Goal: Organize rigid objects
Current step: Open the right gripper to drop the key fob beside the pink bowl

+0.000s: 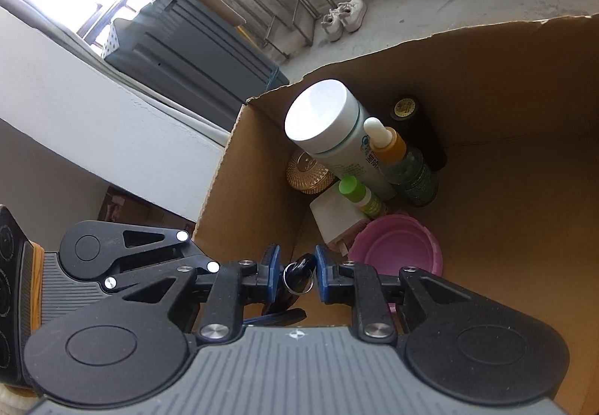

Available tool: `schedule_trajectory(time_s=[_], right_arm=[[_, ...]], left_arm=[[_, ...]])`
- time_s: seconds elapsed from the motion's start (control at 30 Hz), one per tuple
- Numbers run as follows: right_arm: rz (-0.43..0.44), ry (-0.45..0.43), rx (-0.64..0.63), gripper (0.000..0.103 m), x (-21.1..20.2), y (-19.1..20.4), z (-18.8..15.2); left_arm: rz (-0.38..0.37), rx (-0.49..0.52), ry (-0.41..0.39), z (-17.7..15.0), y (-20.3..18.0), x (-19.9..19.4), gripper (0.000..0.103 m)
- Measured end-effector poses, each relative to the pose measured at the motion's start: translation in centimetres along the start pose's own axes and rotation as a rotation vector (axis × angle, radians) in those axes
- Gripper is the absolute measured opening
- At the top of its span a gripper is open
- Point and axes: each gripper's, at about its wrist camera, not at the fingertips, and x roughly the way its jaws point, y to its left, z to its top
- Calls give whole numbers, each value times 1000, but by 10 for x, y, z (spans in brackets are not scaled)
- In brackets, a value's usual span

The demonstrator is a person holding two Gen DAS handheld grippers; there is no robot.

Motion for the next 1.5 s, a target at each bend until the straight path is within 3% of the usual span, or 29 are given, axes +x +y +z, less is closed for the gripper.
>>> schedule_trajectory(time_s=[0.17, 0.33, 0.47, 0.57, 0.87, 1.1, 1.17, 1.5], right_arm=[[-25, 10, -24, 24, 11, 8, 9], [-38, 45, -40, 27, 29, 15, 9], [-62, 124, -79, 40, 43, 18, 3], [-96, 157, -76, 41, 49, 16, -1], [-73, 146, -3, 42, 42, 3, -7], [-56, 132, 27, 44, 40, -5, -11], [-44, 123, 44, 49, 37, -8, -13], [-14, 79, 83, 50, 39, -12, -3]], left_arm=[[44, 29, 118, 9, 8, 11, 16], [78, 137, 274, 13, 5, 33, 16], [53, 206, 381, 11, 3, 45, 15], [63, 260, 420, 9, -1, 51, 15], [116, 234, 362, 3, 9, 42, 17], [219, 286, 324, -7, 8, 34, 24], [222, 278, 309, -10, 7, 30, 24], [181, 284, 302, -25, -6, 4, 25]])
